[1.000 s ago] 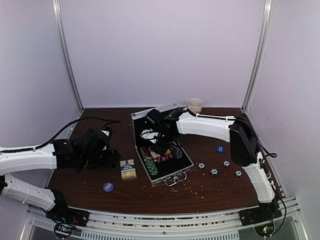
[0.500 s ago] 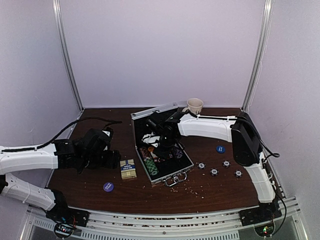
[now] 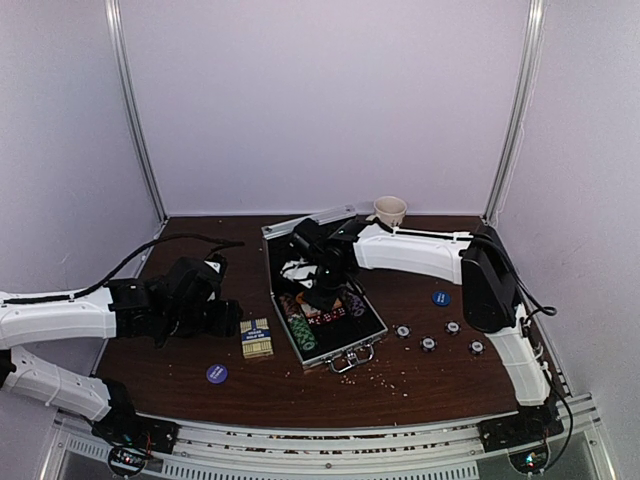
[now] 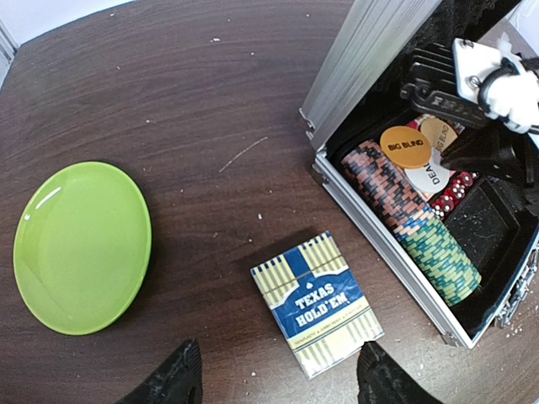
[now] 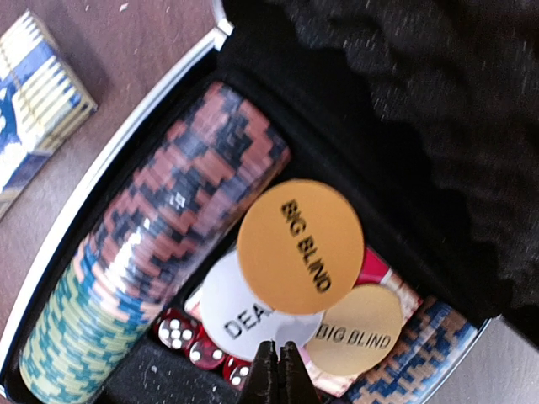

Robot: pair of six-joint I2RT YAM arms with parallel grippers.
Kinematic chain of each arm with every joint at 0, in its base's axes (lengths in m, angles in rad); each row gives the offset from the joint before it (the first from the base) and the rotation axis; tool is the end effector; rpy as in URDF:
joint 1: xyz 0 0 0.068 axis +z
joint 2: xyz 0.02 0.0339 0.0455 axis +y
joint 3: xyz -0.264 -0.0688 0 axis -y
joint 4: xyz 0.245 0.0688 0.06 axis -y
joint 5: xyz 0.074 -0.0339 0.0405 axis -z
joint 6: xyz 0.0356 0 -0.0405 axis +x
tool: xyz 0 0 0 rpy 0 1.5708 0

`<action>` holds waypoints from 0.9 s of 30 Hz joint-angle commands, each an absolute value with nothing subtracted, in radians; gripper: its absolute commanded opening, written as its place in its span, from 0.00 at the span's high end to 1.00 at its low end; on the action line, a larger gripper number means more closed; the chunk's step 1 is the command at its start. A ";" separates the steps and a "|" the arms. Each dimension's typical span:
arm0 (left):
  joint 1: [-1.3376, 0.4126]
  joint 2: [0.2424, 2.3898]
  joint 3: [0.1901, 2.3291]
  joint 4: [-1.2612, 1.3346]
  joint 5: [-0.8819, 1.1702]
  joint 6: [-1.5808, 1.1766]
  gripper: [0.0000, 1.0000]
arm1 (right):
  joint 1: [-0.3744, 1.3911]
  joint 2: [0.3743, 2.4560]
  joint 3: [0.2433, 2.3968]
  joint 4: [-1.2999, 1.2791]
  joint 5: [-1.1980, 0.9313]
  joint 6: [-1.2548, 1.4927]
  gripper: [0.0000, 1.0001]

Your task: Pack up texas hold em set

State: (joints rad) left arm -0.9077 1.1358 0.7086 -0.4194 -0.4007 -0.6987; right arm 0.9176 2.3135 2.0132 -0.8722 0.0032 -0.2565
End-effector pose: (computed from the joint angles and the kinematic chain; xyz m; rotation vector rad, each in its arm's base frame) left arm 0.1509 -0.1706 0.2260 0.0652 2.3518 -0.3086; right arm 0.2996 0.3913 0.1918 -1.5272 2.2971 0.1765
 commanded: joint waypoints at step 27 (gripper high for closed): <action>-0.905 1.131 0.681 -0.367 -0.390 -0.704 0.35 | 0.911 2.317 2.028 -0.880 0.019 -0.244 1.00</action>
